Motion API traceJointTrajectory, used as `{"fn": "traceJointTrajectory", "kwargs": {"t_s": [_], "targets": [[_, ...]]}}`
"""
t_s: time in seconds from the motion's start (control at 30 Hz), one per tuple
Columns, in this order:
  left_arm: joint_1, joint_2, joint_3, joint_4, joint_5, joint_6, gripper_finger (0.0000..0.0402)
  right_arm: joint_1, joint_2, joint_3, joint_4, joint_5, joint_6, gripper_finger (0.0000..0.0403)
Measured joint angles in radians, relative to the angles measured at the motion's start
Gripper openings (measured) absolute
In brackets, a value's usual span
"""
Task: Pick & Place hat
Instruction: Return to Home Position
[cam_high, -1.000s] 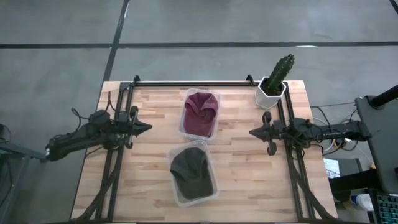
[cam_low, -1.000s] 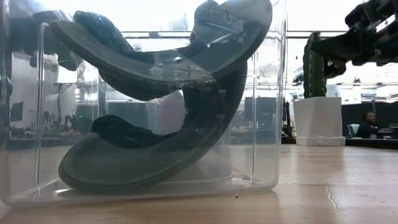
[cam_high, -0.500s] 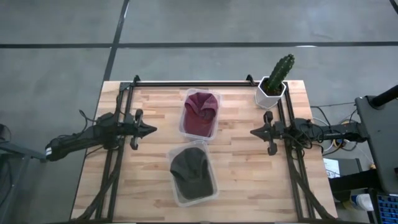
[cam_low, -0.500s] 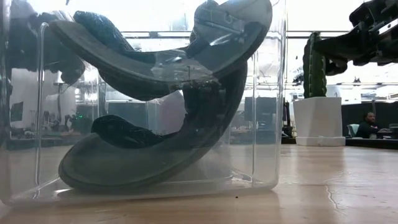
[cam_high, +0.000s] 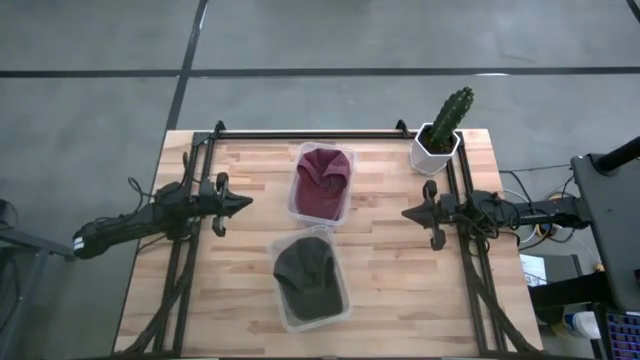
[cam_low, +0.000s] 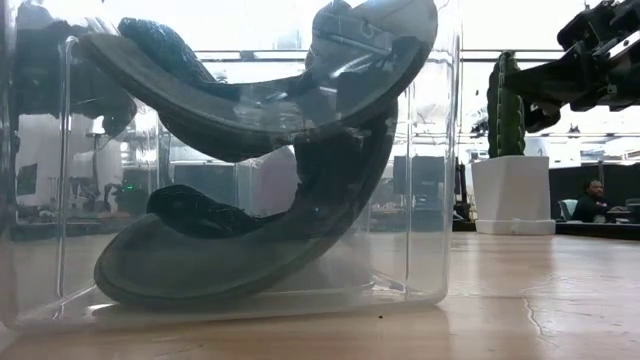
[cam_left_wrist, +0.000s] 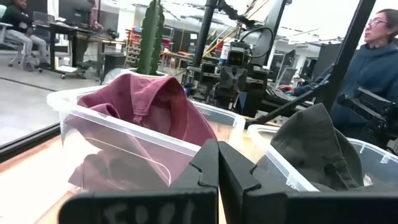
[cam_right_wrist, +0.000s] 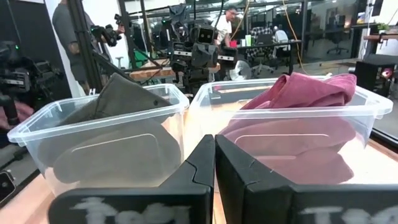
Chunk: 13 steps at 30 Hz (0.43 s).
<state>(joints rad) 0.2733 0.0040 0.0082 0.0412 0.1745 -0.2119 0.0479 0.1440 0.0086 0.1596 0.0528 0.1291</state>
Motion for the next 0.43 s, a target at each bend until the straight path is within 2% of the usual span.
{"fn": "traceJointTrajectory", "kwargs": {"t_s": [0.43], "targets": [[0.000,0.000,-0.001,-0.002,-0.004,-0.005,0.0000,0.000,0.002,0.000,0.000,0.000,0.000,0.0009]]}}
